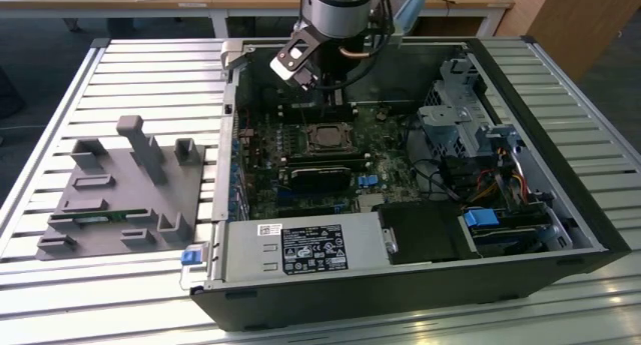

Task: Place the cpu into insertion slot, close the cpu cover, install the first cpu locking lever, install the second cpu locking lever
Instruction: 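Install the first cpu locking lever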

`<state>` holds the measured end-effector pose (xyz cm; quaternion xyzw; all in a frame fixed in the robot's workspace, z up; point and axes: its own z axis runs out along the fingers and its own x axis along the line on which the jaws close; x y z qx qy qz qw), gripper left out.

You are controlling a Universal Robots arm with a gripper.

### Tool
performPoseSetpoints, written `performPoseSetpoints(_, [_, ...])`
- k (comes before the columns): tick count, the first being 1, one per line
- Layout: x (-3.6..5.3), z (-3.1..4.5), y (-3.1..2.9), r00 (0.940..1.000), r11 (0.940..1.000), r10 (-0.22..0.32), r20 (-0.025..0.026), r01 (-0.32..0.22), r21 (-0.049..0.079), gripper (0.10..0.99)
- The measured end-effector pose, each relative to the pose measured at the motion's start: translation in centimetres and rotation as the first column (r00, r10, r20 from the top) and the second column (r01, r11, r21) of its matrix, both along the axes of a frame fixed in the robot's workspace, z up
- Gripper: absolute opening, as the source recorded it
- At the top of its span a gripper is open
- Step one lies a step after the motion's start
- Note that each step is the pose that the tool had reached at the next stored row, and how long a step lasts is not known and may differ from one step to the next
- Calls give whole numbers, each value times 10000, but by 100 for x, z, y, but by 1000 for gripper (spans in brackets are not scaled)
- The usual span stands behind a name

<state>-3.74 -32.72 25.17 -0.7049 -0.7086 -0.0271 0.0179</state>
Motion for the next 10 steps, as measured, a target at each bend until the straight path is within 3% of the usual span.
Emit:
performPoseSetpoints(3, [0,3,0,9999,9999,119,0,-119,2,106])
performPoseSetpoints(5, [0,3,0,9989,9989,474,0,-474,0,106])
performPoseSetpoints(10, [0,2,0,9904,9904,1385,-1,-1385,0,106])
